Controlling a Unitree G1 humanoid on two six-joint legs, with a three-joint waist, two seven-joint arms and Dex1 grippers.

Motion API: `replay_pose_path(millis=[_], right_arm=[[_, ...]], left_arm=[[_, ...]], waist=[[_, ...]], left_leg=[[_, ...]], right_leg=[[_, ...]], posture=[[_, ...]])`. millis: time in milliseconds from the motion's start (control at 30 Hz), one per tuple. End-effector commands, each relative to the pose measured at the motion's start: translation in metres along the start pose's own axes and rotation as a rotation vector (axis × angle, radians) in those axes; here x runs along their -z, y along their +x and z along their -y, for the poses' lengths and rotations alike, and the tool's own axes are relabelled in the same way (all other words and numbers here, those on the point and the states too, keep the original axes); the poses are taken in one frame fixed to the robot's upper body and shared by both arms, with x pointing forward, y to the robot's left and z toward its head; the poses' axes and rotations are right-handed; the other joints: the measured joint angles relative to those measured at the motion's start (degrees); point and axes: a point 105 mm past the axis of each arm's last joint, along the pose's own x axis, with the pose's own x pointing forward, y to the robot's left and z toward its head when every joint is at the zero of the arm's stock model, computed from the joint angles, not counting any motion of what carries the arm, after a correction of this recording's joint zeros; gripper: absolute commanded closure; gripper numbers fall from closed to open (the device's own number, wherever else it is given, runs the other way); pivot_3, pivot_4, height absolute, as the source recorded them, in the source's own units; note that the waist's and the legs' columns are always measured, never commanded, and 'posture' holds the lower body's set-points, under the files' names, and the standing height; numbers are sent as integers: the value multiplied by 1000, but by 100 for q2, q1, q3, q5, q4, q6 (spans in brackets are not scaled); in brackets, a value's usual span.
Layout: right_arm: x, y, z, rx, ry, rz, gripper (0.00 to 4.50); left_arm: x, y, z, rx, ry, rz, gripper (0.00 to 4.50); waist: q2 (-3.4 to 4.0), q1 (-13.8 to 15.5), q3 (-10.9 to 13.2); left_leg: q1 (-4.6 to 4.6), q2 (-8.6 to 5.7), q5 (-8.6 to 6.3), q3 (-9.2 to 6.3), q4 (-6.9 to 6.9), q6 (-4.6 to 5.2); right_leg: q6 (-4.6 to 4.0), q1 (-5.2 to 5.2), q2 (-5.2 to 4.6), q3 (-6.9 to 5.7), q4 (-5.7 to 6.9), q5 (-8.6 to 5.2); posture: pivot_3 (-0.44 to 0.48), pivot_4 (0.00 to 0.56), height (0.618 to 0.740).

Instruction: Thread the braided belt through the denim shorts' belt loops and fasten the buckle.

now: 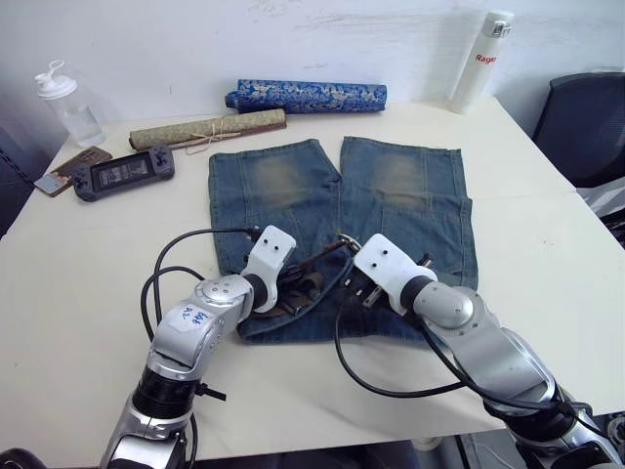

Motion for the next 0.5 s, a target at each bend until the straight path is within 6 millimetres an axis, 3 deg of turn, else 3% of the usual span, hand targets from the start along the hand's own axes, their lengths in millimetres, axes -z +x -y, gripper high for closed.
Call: replay_pose_path(millis=[33, 500], right_arm=[[-7, -8, 18, 101, 6, 32, 4485], [-19, -3, 11, 70, -35, 64, 4485]], left_arm=[[81, -4, -25, -121, -110, -311, 4500], [75, 6, -15, -79, -80, -304, 4500]], waist=[[0, 0, 0], [0, 5, 1]], left_leg=[[8, 1, 0, 0, -3, -1], [29, 3, -3, -8, -12, -3]], right_leg=[[-1, 7, 1, -1, -3, -1], [1, 46, 1, -13, -36, -1]], posture=[[0, 150, 637], [0, 150, 637]])
